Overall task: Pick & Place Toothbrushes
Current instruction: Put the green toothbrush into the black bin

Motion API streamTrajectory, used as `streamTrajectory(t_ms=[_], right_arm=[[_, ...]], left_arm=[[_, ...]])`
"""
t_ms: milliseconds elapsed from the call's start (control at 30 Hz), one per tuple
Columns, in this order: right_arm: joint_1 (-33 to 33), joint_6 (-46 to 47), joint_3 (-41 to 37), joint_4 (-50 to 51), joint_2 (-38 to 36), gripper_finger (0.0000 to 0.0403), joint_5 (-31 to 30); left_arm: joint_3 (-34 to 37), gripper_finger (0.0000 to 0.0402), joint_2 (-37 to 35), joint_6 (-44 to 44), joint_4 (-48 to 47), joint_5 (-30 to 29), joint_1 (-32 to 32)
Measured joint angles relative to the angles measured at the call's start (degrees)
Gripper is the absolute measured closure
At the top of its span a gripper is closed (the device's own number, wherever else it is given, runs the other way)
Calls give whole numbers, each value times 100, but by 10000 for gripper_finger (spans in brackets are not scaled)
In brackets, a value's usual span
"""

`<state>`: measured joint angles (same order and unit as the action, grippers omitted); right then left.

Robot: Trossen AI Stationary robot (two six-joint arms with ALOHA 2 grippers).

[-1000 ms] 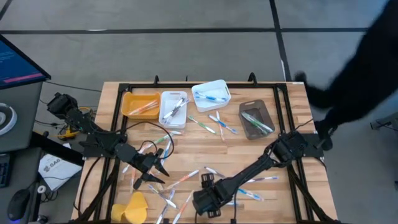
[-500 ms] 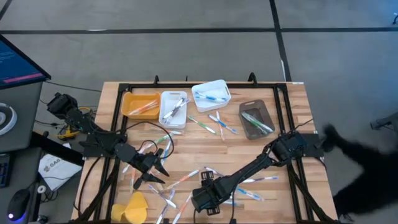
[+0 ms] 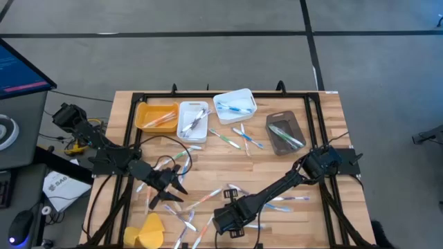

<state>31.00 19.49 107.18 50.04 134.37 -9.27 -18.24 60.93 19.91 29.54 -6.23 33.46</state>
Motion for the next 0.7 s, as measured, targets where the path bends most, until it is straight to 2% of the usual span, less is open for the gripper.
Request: streamTrajectory(t_ms=[400,700], right_arm=[[0,289,33,219,-11,400,-80],[43,695,925,1266,-11,403,-308]], left_arm=[[259,256,0,8,351,-101,0],[428,256,0,8,703,-105,2]])
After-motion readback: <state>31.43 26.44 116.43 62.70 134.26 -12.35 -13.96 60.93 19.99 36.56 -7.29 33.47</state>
